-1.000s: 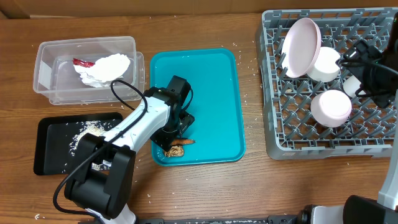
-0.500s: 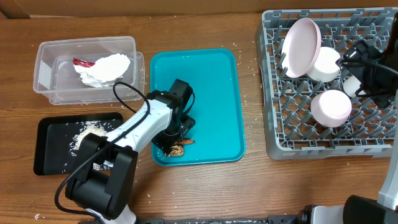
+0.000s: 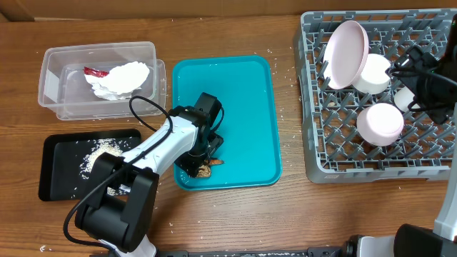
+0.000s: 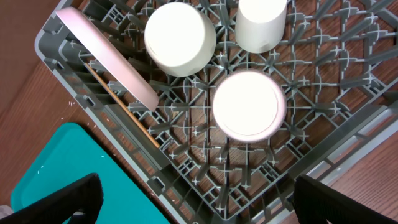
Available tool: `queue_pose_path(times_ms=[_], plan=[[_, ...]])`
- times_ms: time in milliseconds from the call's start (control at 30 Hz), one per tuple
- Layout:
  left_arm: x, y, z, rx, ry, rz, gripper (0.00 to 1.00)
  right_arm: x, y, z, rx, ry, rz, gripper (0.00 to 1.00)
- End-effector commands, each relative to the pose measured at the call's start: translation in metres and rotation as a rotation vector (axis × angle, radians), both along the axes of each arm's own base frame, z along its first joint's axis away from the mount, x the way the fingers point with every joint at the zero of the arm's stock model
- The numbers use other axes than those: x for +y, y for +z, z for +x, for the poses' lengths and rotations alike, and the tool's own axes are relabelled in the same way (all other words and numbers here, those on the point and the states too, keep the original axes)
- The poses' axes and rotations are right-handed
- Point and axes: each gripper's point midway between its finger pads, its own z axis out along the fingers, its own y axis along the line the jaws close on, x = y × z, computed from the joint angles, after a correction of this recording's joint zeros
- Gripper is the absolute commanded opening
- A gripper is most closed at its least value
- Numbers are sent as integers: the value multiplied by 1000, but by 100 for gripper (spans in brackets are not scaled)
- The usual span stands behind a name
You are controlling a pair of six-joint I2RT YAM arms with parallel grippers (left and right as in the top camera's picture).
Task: Sort waste into correct bins and load items into the dishwasher
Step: 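Reposition the left gripper along the carrot to secure a grip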
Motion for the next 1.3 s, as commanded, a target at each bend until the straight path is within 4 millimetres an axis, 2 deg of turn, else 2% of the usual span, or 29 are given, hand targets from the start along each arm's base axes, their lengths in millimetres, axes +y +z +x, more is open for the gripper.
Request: queue_pose_path(times_ms=[0, 400, 667, 933, 1267], plan=[[8, -5, 1, -17, 13, 52, 85, -2, 5, 0, -15, -5, -12, 100], [4, -4, 18, -89, 19, 42, 85, -2, 5, 0, -15, -5, -12, 100], [-1, -1, 22, -98, 7, 17, 85, -2, 5, 0, -15, -5, -12, 100], [-8, 15, 44, -166, -65, 12, 84, -2, 5, 0, -15, -5, -12, 100], [-10, 19, 59, -234, -60, 16, 86, -2, 5, 0, -15, -5, -12, 100]])
